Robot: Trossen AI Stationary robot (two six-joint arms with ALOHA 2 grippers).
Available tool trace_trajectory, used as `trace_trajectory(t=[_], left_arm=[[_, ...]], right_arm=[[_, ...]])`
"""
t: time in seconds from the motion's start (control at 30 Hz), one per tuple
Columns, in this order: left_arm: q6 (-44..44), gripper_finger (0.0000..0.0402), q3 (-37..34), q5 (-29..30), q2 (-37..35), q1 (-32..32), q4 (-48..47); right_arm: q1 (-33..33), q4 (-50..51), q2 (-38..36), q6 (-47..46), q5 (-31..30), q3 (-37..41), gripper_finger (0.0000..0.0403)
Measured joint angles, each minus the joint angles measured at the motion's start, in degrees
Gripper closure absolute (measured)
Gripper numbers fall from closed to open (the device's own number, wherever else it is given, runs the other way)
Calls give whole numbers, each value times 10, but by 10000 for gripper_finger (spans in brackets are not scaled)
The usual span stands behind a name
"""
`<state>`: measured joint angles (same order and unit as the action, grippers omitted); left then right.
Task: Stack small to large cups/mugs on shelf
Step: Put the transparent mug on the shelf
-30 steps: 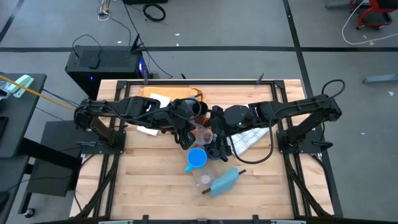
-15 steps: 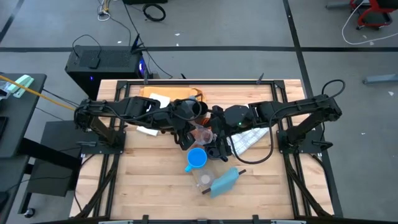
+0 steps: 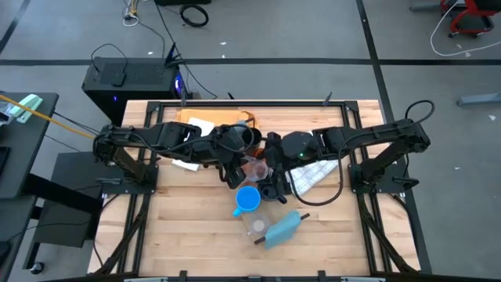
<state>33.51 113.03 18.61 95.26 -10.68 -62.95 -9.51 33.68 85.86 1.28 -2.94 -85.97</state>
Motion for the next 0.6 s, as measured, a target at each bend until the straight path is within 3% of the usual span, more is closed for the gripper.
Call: trace_trajectory(t=[0.6], left_arm=[[-33,290,0,23,-27,0,25]], right_arm=[[5,31,0,-1,0,0,82]])
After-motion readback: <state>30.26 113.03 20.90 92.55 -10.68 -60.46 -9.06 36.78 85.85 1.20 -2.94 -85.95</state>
